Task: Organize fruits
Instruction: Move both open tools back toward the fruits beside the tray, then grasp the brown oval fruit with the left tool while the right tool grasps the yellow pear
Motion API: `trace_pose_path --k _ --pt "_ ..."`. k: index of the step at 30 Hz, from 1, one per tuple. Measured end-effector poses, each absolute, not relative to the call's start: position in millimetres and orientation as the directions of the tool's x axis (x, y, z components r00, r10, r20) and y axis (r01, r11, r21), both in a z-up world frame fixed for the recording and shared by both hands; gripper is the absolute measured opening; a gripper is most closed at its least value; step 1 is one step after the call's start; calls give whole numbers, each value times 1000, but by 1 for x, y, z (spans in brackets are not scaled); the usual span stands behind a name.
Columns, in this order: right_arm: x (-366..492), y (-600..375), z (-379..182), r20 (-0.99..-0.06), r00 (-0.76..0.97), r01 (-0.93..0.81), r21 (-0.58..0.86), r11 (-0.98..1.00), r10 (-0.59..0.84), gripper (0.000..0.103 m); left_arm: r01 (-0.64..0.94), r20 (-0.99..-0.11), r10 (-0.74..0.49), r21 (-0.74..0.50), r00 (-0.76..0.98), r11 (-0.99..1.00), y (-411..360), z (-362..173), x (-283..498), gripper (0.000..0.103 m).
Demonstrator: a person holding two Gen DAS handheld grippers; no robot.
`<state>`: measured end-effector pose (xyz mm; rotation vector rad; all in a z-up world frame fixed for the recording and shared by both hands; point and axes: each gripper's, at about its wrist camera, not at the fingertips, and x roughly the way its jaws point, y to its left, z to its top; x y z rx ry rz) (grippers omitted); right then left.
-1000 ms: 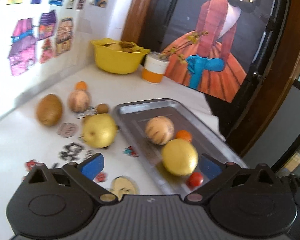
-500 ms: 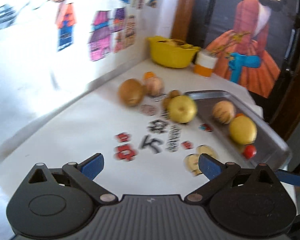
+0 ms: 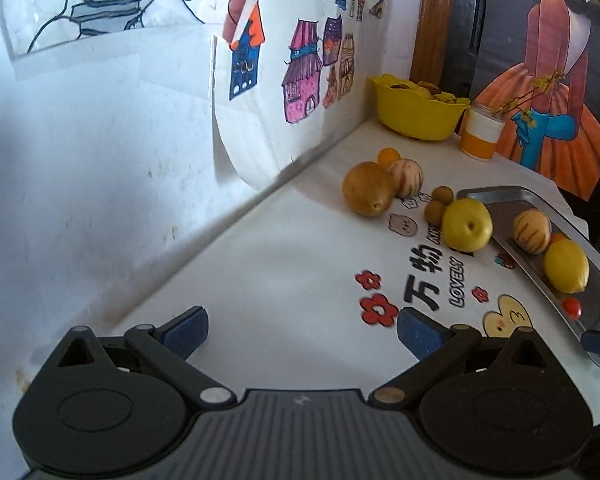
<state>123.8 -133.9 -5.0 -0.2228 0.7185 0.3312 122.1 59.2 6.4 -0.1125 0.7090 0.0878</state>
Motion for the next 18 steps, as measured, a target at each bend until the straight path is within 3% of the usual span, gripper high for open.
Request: trace_pose_path --k 10,18 --pt "186 -124 -6 -638 754 -319 -148 936 156 102 -82 -640 -34 -151 768 985 56 8 181 102" --pt "232 -120 -8 -623 760 -318 -109 942 185 102 -29 -632 -70 -144 772 989 39 3 243 102"
